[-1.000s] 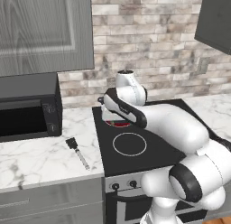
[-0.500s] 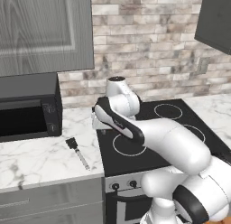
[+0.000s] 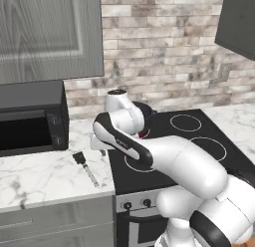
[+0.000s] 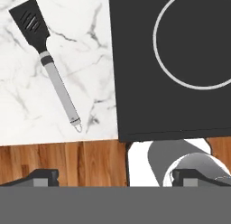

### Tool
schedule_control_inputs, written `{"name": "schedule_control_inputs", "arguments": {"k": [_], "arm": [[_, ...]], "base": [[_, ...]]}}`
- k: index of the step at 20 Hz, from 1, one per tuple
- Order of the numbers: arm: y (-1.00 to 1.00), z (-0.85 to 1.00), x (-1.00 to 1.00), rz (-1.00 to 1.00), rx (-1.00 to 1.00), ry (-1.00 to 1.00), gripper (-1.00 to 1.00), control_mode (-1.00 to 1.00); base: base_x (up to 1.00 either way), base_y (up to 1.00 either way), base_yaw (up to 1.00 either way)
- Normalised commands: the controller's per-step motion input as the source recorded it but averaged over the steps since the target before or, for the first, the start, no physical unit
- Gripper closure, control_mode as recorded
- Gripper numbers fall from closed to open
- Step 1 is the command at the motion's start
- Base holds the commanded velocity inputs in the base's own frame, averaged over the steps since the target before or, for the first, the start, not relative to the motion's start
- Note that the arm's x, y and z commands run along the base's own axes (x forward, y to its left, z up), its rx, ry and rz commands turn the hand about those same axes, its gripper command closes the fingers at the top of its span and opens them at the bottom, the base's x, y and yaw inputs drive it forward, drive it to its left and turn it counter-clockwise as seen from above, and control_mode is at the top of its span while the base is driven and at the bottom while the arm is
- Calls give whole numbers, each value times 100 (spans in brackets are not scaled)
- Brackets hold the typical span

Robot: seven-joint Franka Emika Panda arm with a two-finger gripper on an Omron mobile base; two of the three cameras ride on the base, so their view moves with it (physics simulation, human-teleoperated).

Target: Put the mushroom and garlic in the pot. Retrieve the spatula and lightly stir the vegetables in the pot.

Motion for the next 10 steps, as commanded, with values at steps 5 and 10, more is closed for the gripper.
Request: {"name": "schedule_control_inputs", "arguments": {"k": [5, 10], "arm": [[34, -1, -12, 0, 0, 9, -100, -100], [55, -5, -4, 0, 0, 6, -100, -100]], "base": [[0, 0, 0], [0, 0, 0]]}}
